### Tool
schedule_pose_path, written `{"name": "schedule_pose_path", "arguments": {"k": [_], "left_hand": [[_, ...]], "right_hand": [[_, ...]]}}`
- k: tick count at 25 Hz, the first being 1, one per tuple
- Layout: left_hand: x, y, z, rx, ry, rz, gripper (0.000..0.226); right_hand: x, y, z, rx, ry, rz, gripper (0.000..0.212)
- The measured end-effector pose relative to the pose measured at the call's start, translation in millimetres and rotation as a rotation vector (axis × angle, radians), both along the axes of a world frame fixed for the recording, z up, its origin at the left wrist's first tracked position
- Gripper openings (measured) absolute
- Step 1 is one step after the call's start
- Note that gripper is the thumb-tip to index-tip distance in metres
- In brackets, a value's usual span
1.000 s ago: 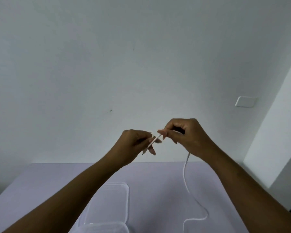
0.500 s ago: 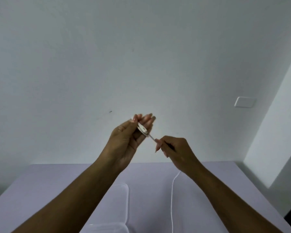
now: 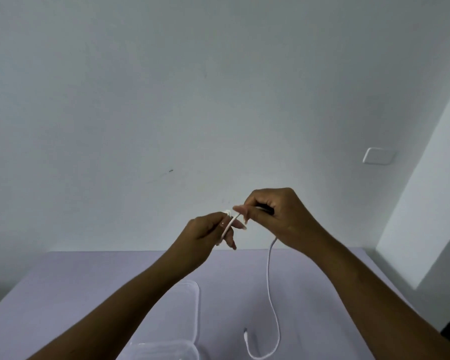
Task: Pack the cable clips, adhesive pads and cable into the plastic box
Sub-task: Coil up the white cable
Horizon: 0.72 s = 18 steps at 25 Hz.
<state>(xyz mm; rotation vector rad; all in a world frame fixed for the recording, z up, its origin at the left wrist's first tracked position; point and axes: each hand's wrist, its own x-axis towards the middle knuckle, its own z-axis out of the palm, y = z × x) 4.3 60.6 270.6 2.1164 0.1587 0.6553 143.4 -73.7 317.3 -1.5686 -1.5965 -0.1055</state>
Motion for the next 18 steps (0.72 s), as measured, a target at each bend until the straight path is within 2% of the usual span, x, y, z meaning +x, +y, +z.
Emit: {"name": "schedule_pose_path", "arguments": {"k": [6,9,11,14,18], "left_hand": [[-2.2,-12.2,7.2,-0.625,-0.037,-0.419,0.038],[-0.3,-10.5,16.1,-0.922,-0.173,-0.481,0.032],[1.6,-6.3,20.2,-1.12,-0.307,-0.45,0.028],[6.0,3.0,25.1,-1.163,-0.458,-0.335,0.027],[6.8,13.2,23.2,-0.962,-0.501,-0.139,0.03]], "right_hand": [[13.6,16.6,-10.2,-0.007,0.259,-0.105,0.031],[10.4,21.2,-26.5,0.03,0.223,-0.157,0.034],[5.7,21.1,-39.5,0.016,0.131,-0.148,0.034],[-4.5,16.7,-56.2,-0.091,-0.044,-0.129,0.022],[-17.5,10.3,-58.8,-0.248,-0.132,-0.1,0.033]]}}
